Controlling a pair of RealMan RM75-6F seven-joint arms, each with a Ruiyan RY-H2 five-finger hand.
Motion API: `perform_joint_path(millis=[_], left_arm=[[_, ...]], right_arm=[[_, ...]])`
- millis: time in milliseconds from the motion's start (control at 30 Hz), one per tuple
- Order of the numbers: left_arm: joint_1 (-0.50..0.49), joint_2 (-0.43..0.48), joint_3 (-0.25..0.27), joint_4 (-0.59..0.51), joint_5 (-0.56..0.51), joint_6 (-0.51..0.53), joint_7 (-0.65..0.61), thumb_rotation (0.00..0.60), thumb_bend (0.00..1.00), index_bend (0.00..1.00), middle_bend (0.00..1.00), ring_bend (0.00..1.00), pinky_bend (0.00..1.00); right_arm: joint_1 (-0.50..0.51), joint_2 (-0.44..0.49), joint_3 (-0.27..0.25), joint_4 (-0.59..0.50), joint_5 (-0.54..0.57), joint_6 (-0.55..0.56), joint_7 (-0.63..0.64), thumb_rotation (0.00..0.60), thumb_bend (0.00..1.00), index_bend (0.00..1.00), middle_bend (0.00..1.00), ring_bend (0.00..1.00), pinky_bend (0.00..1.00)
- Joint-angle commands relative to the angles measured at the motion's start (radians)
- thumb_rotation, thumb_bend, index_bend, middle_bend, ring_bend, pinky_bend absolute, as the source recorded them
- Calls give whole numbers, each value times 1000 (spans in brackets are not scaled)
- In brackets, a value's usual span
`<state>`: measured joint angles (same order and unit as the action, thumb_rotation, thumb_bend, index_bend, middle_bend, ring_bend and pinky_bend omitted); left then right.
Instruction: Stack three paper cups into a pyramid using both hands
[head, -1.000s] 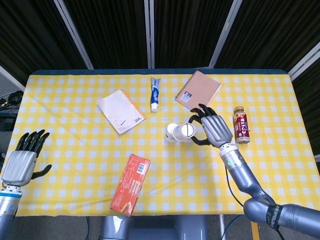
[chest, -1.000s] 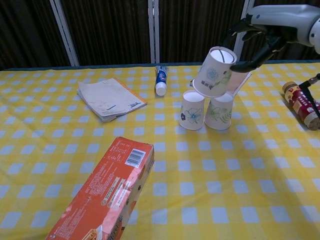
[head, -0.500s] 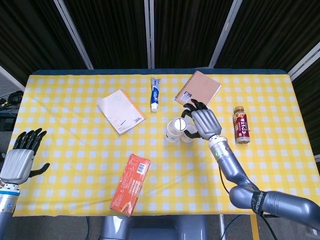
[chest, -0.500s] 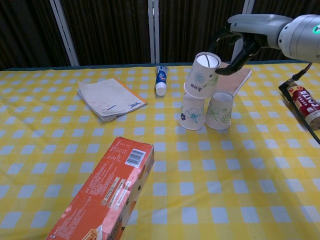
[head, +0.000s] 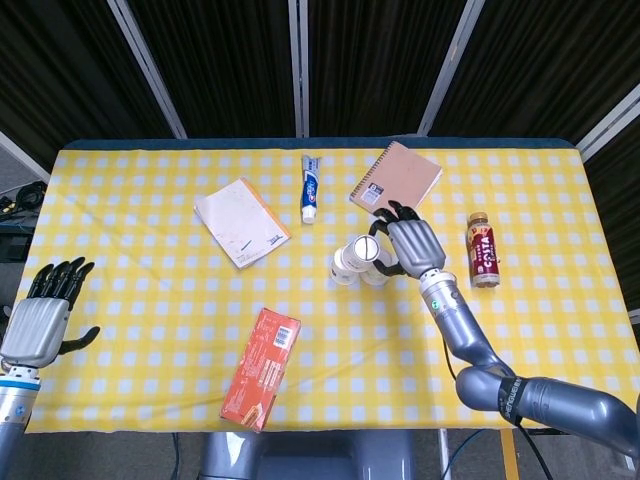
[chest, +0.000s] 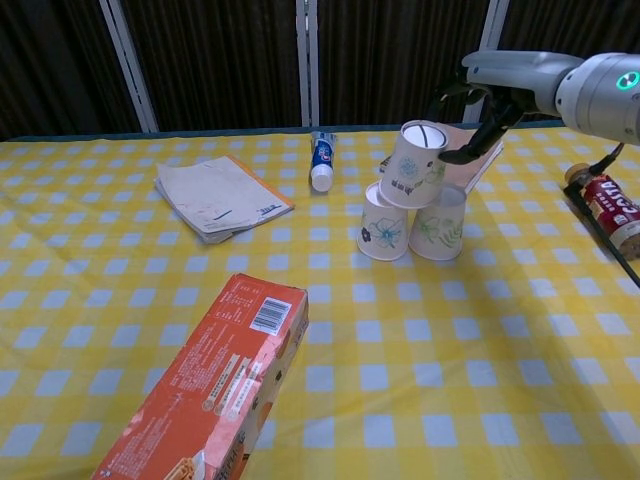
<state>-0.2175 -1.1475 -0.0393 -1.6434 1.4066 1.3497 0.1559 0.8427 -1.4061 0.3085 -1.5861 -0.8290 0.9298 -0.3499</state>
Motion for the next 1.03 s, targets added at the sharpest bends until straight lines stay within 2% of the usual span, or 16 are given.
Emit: perform_joint_path(millis=[33,167,300,500,667,700,867,1033], left_arm=[[1,1,0,-1,1,1,1,600,239,0,0,0,0],[5,3,1,-6,7,8,2,600,239,0,0,0,0],[11,4,1,-9,16,21,-3,600,239,0,0,0,0],[24,5,4,-13,33,46,-4,600,239,0,0,0,0],[39,4,9,-16,58,79,4,600,239,0,0,0,0],[43,2,10,-17,65,88,8,600,239,0,0,0,0],[53,-6,16,-15,83,109,21,600,240,0,0,0,0],[69,-27,30,-3,118,140,50,600,239,0,0,0,0]], right_arm=[[0,6,-7,-14,2,-1,0,600,194,358,99,0,97],[0,20,-13,-44,7,17,-18,600,169,229,23,0,80],[-12,46,-13,-91,4,51,-23,600,169,130,0,0,79],[-83,118,-44,-192,-78,151,-10,600,169,126,0,0,75],[-236,195,-154,-264,-242,287,63,600,168,126,0,0,44],[-280,209,-191,-262,-294,324,91,600,168,126,0,0,37],[-395,225,-283,-212,-421,434,148,600,169,111,0,0,7],[-549,221,-391,-84,-566,581,270,600,168,60,0,0,0]])
